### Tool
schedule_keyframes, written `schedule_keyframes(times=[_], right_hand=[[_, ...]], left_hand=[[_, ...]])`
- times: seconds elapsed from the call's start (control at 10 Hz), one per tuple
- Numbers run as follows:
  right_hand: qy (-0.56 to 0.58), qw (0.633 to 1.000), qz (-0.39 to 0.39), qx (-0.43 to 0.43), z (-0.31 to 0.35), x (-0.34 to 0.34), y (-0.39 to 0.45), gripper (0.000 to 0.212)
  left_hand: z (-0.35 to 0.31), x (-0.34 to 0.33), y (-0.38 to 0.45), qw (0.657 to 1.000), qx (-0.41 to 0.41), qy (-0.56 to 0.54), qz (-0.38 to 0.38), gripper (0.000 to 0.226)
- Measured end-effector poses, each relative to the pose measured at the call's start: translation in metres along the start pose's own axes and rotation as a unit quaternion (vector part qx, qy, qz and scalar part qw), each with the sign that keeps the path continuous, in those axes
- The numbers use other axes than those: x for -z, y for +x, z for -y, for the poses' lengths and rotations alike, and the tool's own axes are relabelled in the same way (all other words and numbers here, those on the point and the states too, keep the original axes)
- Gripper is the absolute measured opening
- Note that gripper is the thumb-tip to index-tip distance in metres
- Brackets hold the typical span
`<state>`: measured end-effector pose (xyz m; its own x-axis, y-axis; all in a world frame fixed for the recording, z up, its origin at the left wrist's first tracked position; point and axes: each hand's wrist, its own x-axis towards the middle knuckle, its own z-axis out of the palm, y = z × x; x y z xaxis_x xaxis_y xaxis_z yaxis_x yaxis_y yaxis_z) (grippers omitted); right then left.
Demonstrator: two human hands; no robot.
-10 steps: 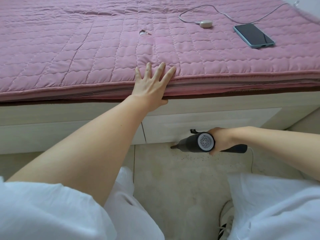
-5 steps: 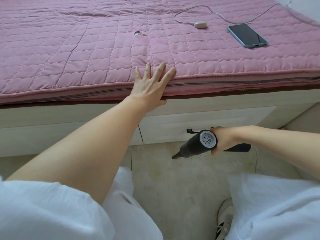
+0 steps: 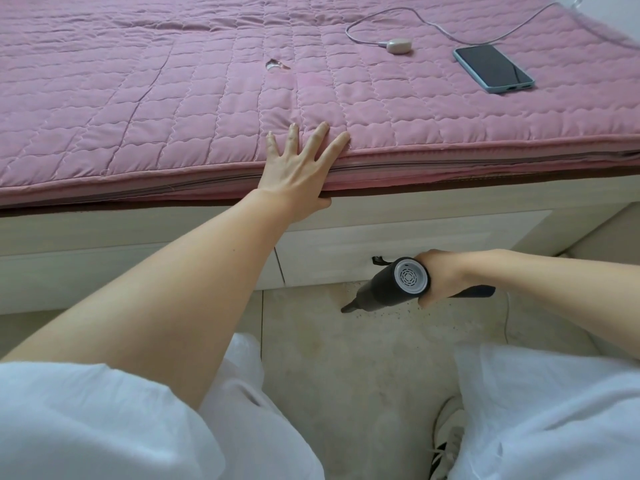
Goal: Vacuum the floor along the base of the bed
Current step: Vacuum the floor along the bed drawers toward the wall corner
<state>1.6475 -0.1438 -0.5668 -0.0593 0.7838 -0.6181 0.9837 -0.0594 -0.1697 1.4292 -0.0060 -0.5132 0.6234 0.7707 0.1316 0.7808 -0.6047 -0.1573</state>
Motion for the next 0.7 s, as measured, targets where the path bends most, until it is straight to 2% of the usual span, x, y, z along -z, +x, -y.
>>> schedule_keyframes(times=[0.3,0.7], right_hand=[[0.017,1.0,0.014,-0.016,-0.004,0.005,-0.014,0.037],[0.009,0.999,0.034,-0.02,-0.014,0.003,-0.019,0.044]], left_hand=[[-0.01,0.002,0.006,1.0,-0.008,-0.004,-0.001,0.104],[-0.018,0.001,0.009,1.0,-0.013,0.001,0.001,0.102]])
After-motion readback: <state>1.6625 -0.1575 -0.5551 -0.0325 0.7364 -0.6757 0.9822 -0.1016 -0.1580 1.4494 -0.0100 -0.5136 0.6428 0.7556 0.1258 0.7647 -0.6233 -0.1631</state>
